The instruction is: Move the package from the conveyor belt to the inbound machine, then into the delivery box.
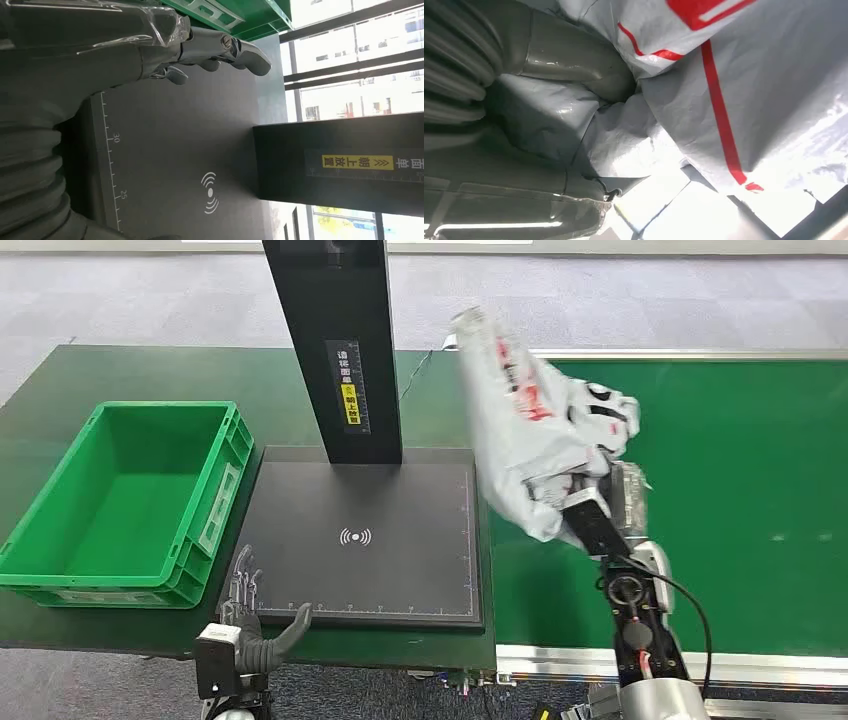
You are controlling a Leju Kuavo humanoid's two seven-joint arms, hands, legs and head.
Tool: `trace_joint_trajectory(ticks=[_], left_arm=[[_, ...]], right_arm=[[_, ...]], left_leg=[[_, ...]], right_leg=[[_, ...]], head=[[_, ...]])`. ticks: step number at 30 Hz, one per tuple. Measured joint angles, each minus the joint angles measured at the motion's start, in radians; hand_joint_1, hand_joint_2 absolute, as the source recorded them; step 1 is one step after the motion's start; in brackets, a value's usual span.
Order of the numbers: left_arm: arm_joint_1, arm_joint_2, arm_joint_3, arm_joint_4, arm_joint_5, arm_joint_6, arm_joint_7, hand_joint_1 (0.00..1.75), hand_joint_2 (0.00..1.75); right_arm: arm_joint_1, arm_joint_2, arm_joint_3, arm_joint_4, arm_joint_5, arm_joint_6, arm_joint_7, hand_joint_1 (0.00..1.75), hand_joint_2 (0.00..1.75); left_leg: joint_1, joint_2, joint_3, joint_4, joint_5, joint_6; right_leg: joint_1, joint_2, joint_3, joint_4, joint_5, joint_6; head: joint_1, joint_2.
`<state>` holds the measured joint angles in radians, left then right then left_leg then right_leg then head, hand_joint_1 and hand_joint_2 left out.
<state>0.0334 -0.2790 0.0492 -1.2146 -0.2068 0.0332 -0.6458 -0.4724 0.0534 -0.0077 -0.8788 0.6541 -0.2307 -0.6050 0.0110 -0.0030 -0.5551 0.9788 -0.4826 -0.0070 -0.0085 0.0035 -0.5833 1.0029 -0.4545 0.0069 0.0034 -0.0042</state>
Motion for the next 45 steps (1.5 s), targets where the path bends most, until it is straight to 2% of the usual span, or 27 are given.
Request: trace_joint_trajectory(ticks=[2, 8, 13, 17, 23, 28, 31, 35, 37, 40, 45], left_arm=[[-0.001, 0.0, 0.0, 0.0, -0.001, 0.0, 0.0, 0.0, 1.75], [-0.004, 0.0, -0.003, -0.001, -0.006, 0.0, 0.003, 0.0, 1.75], [-0.012, 0.002, -0.007, 0.0, -0.009, -0.002, 0.007, 0.0, 1.75], [-0.022, 0.005, -0.008, 0.005, -0.009, -0.002, 0.015, 0.0, 1.75], [-0.015, 0.012, -0.005, -0.009, 0.011, 0.058, 0.016, 0.0, 1.75], [0.017, 0.015, 0.05, -0.094, 0.054, 0.241, -0.018, 0.0, 1.75], [0.052, 0.013, 0.088, -0.174, 0.062, 0.368, -0.044, 0.0, 1.75], [0.1, 0.01, 0.112, -0.295, 0.061, 0.521, -0.052, 0.0, 1.75], [0.123, 0.009, 0.114, -0.357, 0.052, 0.569, -0.054, 0.0, 1.75], [0.142, 0.0, 0.116, -0.422, 0.003, 0.586, -0.054, 0.0, 1.75], [0.15, -0.009, 0.115, -0.451, -0.063, 0.586, -0.054, 0.0, 1.75]], right_arm=[[0.001, 0.021, 0.035, 0.023, 0.006, 0.019, 0.0, 1.75, 1.75], [0.001, 0.115, 0.244, 0.173, 0.01, 0.158, 0.005, 1.75, 1.75], [-0.021, 0.139, 0.374, 0.273, 0.044, 0.164, 0.065, 1.73, 1.75], [-0.058, 0.147, 0.438, 0.331, 0.066, 0.118, 0.172, 0.02, 1.75], [-0.075, 0.145, 0.451, 0.366, 0.011, 0.032, 0.216, 0.0, 1.75], [-0.037, 0.122, 0.422, 0.347, -0.053, -0.061, 0.173, 0.0, 1.75], [0.047, 0.111, 0.391, 0.262, -0.115, -0.101, 0.115, 0.0, 1.75], [0.221, 0.11, 0.344, 0.052, -0.229, -0.078, 0.063, 0.0, 1.75], [0.311, 0.117, 0.314, -0.072, -0.286, -0.045, 0.055, 0.0, 1.75], [0.396, 0.131, 0.271, -0.193, -0.328, -0.006, 0.057, 0.0, 1.75], [0.474, 0.155, 0.2, -0.297, -0.354, 0.046, 0.048, 0.0, 1.75]], left_leg=[[0.0, 0.0, 0.0, 0.0, 0.0, 0.0], [0.0, 0.0, -0.002, 0.0, 0.0, 0.0], [0.0, -0.001, -0.002, 0.0, 0.0, 0.0], [0.0, 0.0, 0.0, 0.0, 0.0, 0.0], [0.0, -0.001, 0.002, 0.0, 0.0, 0.0], [0.0, -0.001, 0.001, 0.0, 0.0, 0.0], [0.0, -0.002, 0.001, 0.0, -0.001, -0.001], [0.0, -0.002, 0.0, 0.0, -0.003, -0.001], [0.0, -0.003, -0.001, 0.0, -0.003, -0.001], [0.0, -0.002, -0.001, 0.0, -0.003, -0.001], [0.0, -0.002, 0.0, 0.0, -0.003, -0.001]], right_leg=[[0.0, 0.0, 0.0, 0.0, 0.0, 0.0], [0.0, 0.0, -0.002, 0.0, -0.001, -0.001], [0.0, 0.0, -0.002, 0.0, -0.001, -0.001], [0.0, 0.0, 0.0, 0.0, -0.001, -0.001], [0.0, 0.0, 0.001, 0.0, -0.001, -0.001], [0.0, 0.0, 0.001, 0.0, -0.001, -0.001], [0.0, -0.001, 0.001, 0.0, -0.002, -0.001], [0.0, -0.001, 0.0, 0.0, -0.003, -0.002], [0.0, -0.001, 0.0, 0.0, -0.004, -0.002], [0.0, -0.001, 0.0, 0.0, -0.004, -0.002], [0.0, -0.001, 0.0, 0.0, -0.004, -0.002]], head=[[0.0, 0.0], [0.0, 0.0], [0.0, 0.0], [0.0, 0.0], [0.0, 0.0], [0.0, 0.0], [0.0, 0.0], [0.0, 0.0], [0.0, 0.0], [0.0, 0.0], [0.0, 0.0]])
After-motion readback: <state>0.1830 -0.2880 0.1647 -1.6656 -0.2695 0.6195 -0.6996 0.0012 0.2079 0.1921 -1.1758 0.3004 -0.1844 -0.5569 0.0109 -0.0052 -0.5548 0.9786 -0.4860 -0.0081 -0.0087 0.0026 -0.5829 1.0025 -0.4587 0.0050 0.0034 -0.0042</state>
